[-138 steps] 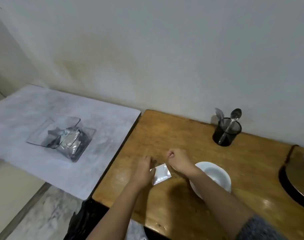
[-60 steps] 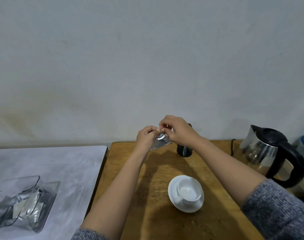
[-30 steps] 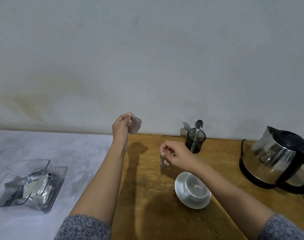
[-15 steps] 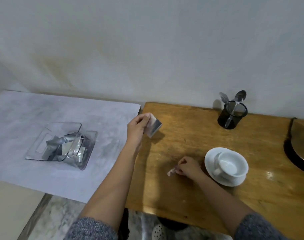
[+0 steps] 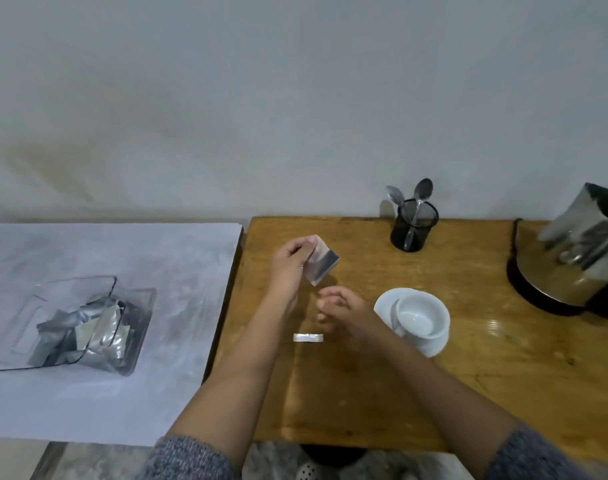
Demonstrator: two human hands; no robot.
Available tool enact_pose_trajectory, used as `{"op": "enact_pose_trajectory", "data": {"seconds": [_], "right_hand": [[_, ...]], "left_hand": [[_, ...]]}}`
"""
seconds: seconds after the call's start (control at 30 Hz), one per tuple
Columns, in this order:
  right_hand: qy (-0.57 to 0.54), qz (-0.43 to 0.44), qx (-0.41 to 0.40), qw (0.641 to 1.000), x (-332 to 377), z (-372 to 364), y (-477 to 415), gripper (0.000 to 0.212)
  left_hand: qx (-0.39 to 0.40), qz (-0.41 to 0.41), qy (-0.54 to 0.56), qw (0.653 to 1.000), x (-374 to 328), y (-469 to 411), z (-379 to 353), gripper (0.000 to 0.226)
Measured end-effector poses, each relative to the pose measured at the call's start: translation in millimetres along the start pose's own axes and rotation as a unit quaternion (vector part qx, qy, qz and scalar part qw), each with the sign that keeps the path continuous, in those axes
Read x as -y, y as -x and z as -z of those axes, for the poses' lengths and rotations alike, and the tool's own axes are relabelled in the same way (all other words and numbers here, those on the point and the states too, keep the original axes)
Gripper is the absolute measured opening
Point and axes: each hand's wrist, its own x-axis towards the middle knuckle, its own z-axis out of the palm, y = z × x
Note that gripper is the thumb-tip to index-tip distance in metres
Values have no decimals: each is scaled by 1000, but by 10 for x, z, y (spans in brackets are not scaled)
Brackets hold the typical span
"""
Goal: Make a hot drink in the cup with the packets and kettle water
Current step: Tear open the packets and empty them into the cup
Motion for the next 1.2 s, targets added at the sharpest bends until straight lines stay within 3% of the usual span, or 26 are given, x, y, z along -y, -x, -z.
{"op": "enact_pose_trajectory", "data": {"seconds": [0.07,0.2,0.33,0.43,0.53,0.63,0.77,0.93,1.1,1.2], "right_hand": [[-48,31,-21,998,118,76,106,16],[-64,102,-139,983,184,333,257,4],[-71,97,-228,966,125,698,420,10],[-181,87,-257,945,37,974,555,7],[-351,83,-277,891,-4,1201,630,16],[-406,46,-279,869,-31,1391,674,16],[-351,1,-268,897,-85,1600,695,11],[-178,-74,-250,949,-74,1736,629,7],[-4,-67,-257,964,-22,1785,514,2],[154,-15,-243,958,17,1784,467,18]], "left_hand": [[31,2,16,999,-9,50,-257,11],[89,4,10,996,12,157,-702,8],[137,2,-19,990,52,213,-1028,7],[163,-8,-63,984,123,260,-1206,7],[205,-16,-103,973,248,349,-1348,4],[235,-15,-147,961,367,427,-1488,9],[247,-17,-206,947,410,388,-1617,20],[269,-24,-274,923,394,261,-1722,51],[289,-88,-414,859,428,135,-1756,39],[272,-115,-425,856,464,130,-1721,22]]}}
